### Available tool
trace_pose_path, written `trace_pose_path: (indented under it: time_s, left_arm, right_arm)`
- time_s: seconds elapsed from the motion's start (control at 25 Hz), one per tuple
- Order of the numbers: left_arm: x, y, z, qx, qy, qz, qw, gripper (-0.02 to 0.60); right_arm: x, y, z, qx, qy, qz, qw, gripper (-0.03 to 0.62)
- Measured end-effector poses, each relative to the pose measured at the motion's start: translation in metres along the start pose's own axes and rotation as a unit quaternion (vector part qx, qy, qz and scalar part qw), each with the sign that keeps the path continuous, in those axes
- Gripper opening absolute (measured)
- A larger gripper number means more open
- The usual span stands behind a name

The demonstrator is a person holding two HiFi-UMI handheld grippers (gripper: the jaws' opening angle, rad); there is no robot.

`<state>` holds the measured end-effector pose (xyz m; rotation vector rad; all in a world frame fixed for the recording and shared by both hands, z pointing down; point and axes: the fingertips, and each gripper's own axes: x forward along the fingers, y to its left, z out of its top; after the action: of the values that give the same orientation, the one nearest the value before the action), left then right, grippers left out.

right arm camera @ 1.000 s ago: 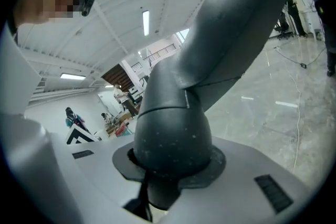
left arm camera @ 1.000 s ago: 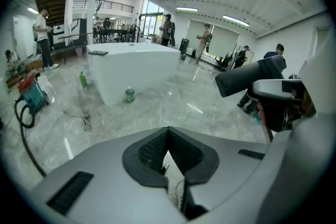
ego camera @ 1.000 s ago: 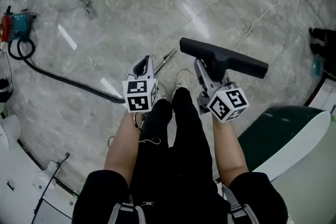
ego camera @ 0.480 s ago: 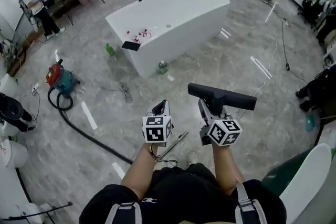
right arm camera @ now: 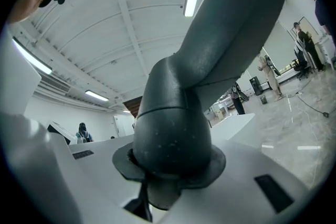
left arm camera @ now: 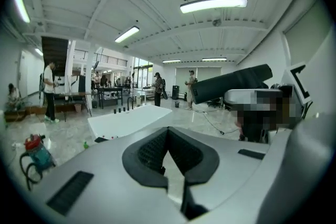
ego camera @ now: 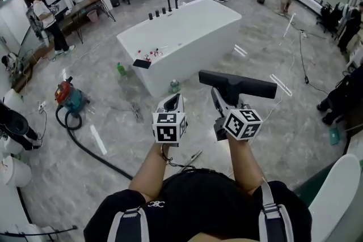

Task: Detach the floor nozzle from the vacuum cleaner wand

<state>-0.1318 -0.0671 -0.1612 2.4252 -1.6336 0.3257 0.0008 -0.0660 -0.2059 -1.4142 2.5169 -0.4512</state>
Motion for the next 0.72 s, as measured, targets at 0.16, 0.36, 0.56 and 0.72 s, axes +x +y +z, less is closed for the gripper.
trace_pose_path:
  time_s: [0.16,0.36,0.56,0.72]
  left_arm:
    - [0.001,-0.013,0.012,0.003,-0.012,-0.002,0.9999,0.009]
    - [0.000,-0.027,0.031,-0.011,-0.028,-0.011,0.9995,0.009]
    - [0.000,-0.040,0.036,-0.007,-0.038,-0.012,0.9992,0.009]
    - [0.001,-0.054,0.033,-0.003,-0.030,-0.016,0.9994,0.009]
  right_arm:
    - [-0.008,-0.006,0.010,-0.009,-0.007,0.004,1.000,0.126]
    - [-0.015,-0.010,0.024,-0.018,-0.013,0.009,1.000,0.126]
    - [-0.021,-0.017,0.025,-0.021,-0.017,0.010,1.000,0.126]
    - [-0.031,-0.025,0.024,-0.013,-0.015,0.007,1.000,0.126]
